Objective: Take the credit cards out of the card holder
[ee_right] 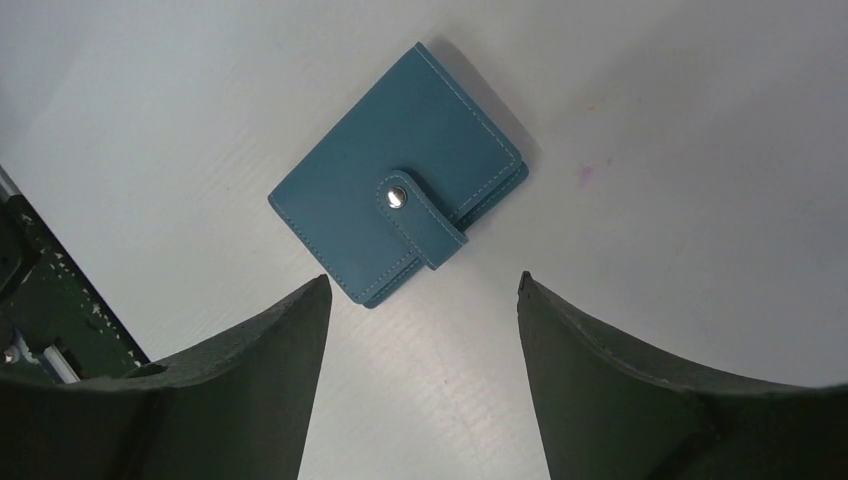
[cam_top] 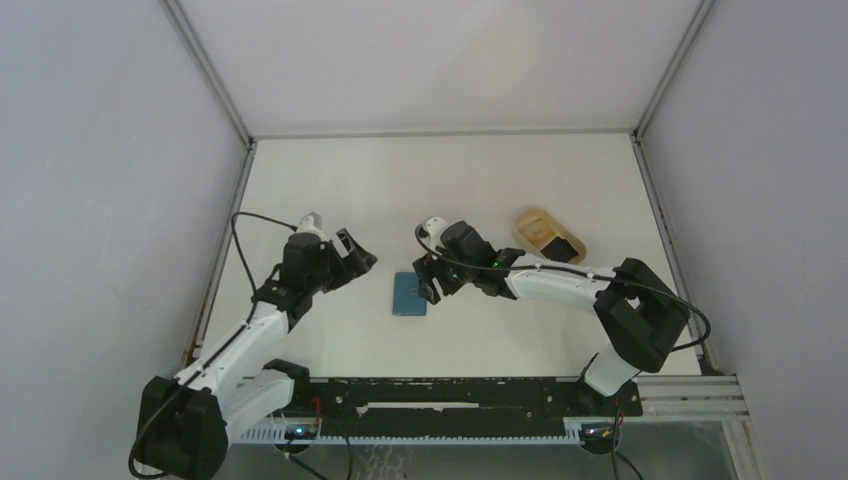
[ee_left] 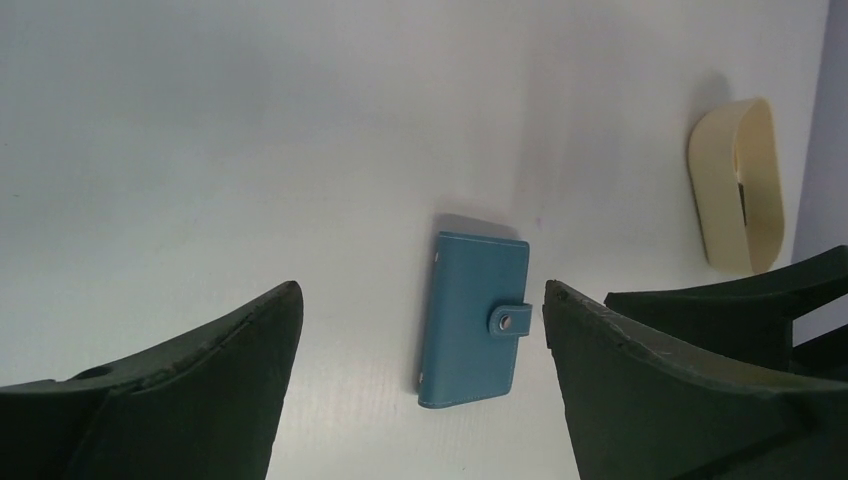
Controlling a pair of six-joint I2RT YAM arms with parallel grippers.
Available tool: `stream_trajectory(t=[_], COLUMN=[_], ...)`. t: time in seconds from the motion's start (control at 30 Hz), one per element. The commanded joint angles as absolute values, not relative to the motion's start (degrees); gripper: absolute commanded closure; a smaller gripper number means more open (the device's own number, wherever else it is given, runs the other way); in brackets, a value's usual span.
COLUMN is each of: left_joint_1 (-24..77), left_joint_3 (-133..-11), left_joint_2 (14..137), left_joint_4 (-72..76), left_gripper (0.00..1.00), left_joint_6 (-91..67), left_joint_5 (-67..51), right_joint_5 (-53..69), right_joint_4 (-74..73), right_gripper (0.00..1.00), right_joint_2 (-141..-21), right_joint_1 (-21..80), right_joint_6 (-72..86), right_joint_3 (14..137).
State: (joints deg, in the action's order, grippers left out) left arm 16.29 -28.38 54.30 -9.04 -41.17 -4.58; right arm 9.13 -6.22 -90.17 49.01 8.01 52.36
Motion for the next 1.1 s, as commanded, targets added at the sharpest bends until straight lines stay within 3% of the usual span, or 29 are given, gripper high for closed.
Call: stream_trajectory(t=[0.0,0.4,0.67,1.07], left_joint_1=[18.3,21.5,21.5,21.5], left_joint_3=[-26.9,-24.8,-24.8,-23.4], left_joint_2=[56.1,61.3,61.2,60.3], left_joint_4=[-4.1,-0.3,-0.3,-0.3], left_gripper=[0.06,0.07,0.07,0.07], left_joint_6=[-42.9,-43.9,-43.2,-42.5], left_joint_5=[-2.0,-0.9,-0.7,-0.7], right_joint_5=[7.4,5.8,7.9,9.3], right_joint_4=[-3.2,-1.2,-0.6,5.9], right_gripper=[0.24,0.25,0.01,0.0], right_joint_2=[-91.5,-94.7,-93.6,-92.6], right_joint_1=[49.9,51.7,51.0,48.1], right_joint_6=[8.9,9.9,10.6,16.8], right_joint_3=[55.1,55.4,54.9,52.2])
